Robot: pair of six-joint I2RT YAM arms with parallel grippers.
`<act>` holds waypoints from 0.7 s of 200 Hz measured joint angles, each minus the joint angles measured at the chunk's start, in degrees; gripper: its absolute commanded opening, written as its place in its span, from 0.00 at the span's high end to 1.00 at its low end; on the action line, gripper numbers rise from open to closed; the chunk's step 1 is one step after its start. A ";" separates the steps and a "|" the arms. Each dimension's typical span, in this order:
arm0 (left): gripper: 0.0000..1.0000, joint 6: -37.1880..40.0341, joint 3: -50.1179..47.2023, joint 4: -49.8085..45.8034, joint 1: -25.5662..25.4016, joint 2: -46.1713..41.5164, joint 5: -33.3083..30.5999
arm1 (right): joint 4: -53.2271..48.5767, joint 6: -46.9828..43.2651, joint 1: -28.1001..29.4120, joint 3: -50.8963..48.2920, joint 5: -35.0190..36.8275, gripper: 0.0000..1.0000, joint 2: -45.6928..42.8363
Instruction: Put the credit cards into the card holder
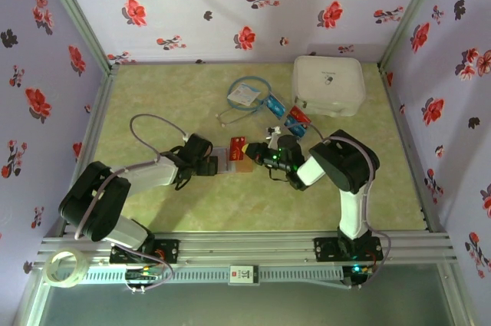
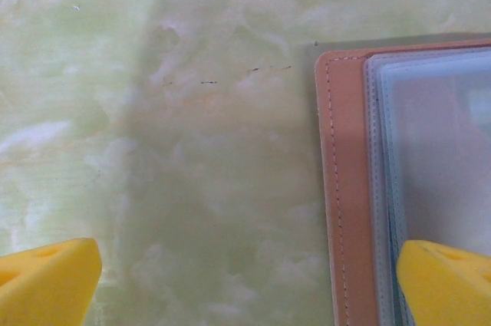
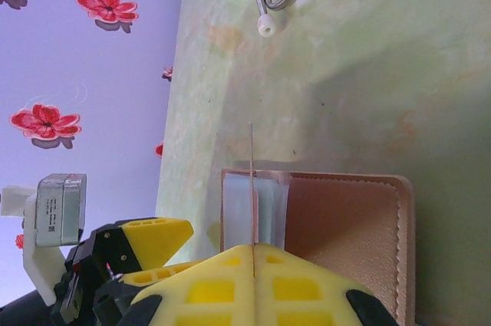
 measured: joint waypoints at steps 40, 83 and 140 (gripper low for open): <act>0.00 -0.02 -0.28 0.76 0.00 0.00 0.20 | 0.02 0.00 0.26 0.39 0.00 1.00 1.03; 0.00 -0.02 -0.37 0.98 0.00 0.00 0.24 | 0.00 -0.02 0.28 0.94 -0.02 1.00 1.44; 0.00 -0.04 -0.70 1.49 0.00 0.00 0.33 | 0.04 0.00 0.61 1.01 0.00 1.00 1.44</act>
